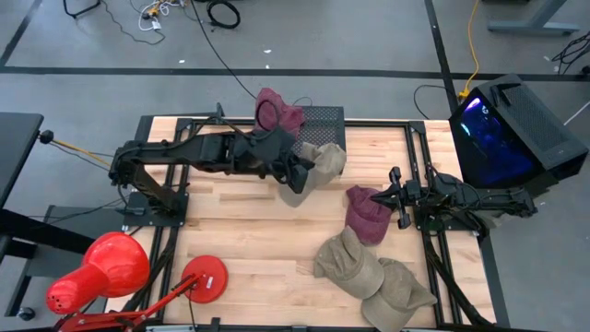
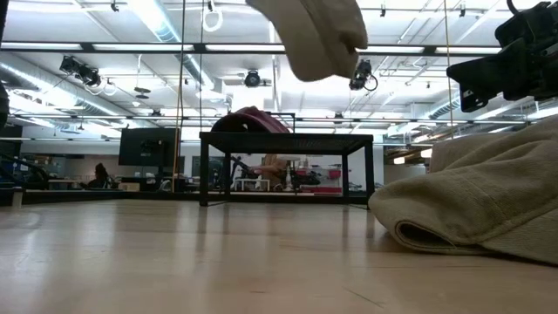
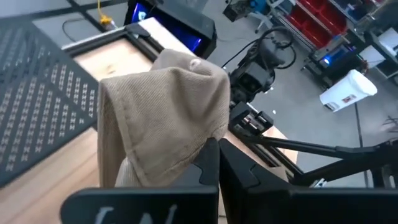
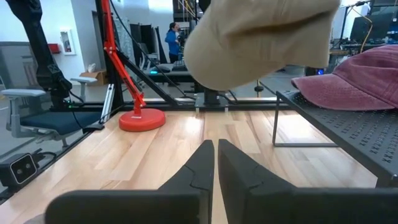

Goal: Pick & Place hat
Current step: Put the top brown cap on the shelf

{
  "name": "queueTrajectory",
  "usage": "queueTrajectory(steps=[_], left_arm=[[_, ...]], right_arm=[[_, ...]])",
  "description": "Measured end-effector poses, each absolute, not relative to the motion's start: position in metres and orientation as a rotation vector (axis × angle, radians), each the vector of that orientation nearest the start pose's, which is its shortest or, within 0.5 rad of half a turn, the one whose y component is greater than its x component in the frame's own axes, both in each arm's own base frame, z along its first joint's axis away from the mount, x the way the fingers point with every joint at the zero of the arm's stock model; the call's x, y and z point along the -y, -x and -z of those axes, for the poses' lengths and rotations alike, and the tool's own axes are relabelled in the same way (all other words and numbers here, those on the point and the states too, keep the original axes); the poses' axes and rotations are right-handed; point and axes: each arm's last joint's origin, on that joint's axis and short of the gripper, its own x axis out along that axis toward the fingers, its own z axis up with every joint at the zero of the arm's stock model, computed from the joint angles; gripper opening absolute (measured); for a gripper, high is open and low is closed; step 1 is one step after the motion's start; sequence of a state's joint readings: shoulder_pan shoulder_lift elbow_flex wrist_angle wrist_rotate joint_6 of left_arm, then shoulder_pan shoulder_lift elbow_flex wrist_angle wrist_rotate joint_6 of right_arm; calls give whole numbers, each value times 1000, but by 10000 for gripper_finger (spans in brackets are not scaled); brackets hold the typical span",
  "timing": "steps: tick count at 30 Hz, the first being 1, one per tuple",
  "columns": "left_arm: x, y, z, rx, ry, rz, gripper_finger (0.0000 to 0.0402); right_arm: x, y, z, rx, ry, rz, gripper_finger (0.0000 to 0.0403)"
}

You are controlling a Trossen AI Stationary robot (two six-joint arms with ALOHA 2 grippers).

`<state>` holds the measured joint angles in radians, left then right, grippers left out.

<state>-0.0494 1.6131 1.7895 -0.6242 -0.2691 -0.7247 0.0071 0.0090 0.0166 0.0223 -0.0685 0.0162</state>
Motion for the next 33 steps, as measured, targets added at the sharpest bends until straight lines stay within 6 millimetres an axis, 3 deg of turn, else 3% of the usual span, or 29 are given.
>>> queueTrajectory(steps=[11,16,27,33], left_arm=[[10,-348,-429,-348,637,-354,0],[10,-348,-429,-352,611,-350,0],[9,-348,-429,-348,609,-359,0],[9,-348,-430,-340,611,-356,0]], right_arm=[[-3,-97,-173,54,-54,-78,27],[-3,-96,-185,170,-277,-101,27],[-1,-81,-221,574,-337,-137,27],[2,-75,-239,648,-375,-37,27]])
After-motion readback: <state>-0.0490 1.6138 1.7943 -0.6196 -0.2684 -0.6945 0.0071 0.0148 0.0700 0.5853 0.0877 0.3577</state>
